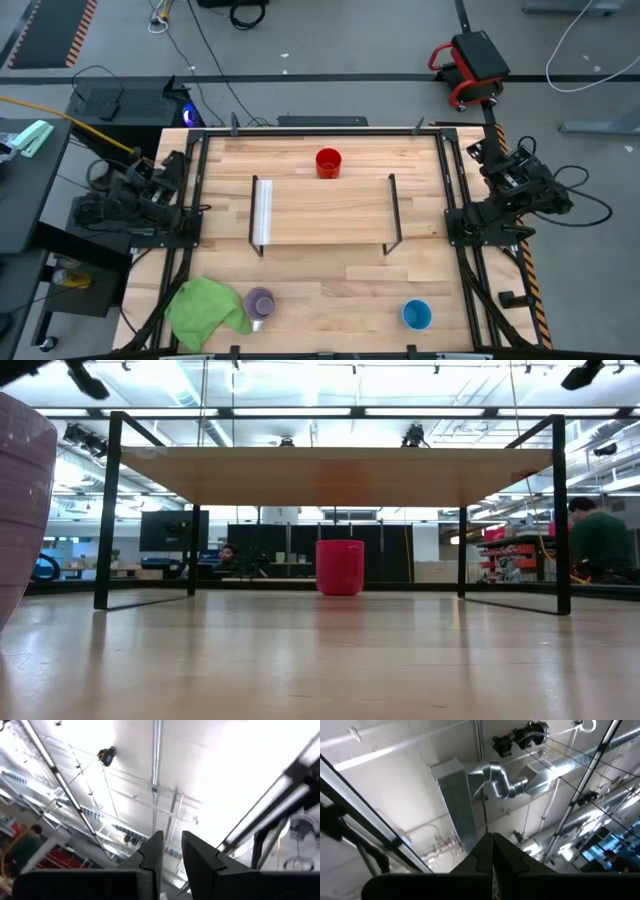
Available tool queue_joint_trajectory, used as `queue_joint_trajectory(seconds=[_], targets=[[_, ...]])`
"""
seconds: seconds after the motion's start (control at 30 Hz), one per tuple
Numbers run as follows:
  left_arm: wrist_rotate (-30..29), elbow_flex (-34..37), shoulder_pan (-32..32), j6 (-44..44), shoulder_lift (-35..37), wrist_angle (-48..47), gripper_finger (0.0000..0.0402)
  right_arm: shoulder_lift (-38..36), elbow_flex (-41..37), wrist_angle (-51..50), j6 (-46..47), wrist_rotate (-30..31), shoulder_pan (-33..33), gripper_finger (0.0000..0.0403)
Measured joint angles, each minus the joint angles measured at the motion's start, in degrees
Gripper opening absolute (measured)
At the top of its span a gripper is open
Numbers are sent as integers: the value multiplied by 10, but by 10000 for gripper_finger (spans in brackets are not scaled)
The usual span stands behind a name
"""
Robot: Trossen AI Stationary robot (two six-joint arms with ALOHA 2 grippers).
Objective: Stack small to large cups/mugs on shelf
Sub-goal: Put the red mug on the shelf
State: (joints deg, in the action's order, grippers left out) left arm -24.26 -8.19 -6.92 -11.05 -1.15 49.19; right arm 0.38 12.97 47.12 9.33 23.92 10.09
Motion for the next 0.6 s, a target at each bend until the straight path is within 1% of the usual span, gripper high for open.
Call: queue_joint_trajectory(seconds=[0.17, 0.27, 0.43, 0.5, 0.6], targets=[[1, -66, 0, 12, 0, -147, 71, 0, 51, -139, 26, 0, 0, 15], [-8, -106, 0, 12, 0, -241, 73, 1, 78, -199, 41, 0, 0, 15], [-69, -155, 0, -2, 0, -368, 71, 16, 119, -264, 42, 10, 0, 15], [-93, -169, 0, -3, 0, -410, 69, 28, 140, -299, 41, 30, 0, 15], [-129, -179, 0, -11, -3, -444, 69, 55, 180, -367, 41, 73, 0, 15]])
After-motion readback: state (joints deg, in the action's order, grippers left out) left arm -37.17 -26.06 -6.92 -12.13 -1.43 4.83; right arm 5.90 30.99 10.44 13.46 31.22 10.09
